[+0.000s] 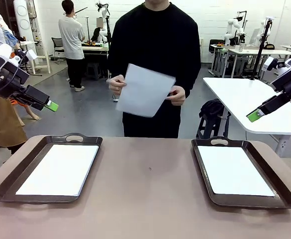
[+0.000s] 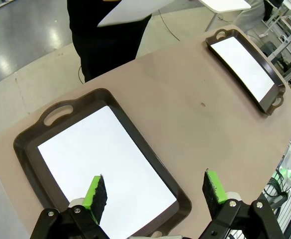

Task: Sort the A4 documents.
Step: Receive the A4 Paper.

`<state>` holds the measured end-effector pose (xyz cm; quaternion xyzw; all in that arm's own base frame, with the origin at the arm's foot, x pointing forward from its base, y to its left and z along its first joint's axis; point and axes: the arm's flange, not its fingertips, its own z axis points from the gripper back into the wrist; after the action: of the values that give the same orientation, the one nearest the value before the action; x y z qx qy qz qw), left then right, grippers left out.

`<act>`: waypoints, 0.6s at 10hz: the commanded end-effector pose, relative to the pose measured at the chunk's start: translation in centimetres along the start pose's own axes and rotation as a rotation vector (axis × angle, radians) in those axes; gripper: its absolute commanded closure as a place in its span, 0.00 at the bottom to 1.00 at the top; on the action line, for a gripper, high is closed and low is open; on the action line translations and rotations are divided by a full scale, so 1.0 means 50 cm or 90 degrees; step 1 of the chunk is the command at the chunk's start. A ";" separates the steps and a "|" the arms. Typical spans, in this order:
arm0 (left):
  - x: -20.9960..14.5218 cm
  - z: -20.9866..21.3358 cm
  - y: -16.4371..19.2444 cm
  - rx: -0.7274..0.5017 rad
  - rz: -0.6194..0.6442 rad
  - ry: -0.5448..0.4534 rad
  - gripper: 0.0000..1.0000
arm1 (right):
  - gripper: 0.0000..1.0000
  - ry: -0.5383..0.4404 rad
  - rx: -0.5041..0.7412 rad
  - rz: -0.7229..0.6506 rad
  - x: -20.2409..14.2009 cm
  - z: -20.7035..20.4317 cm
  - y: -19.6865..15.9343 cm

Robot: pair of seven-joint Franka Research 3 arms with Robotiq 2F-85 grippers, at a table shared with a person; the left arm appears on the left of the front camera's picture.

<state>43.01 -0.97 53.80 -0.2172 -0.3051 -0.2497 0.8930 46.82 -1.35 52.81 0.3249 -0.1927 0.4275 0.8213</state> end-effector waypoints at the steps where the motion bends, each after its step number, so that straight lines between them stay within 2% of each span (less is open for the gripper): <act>1: -0.001 0.001 0.000 -0.002 -0.006 -0.001 0.00 | 0.00 0.000 -0.003 0.001 0.001 -0.001 -0.001; 6: -0.001 0.001 0.000 -0.002 -0.006 -0.001 0.00 | 0.00 0.000 -0.003 0.001 0.001 -0.001 -0.001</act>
<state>43.01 -0.97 53.80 -0.2172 -0.3051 -0.2497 0.8930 46.82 -1.35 52.81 0.3249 -0.1927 0.4275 0.8213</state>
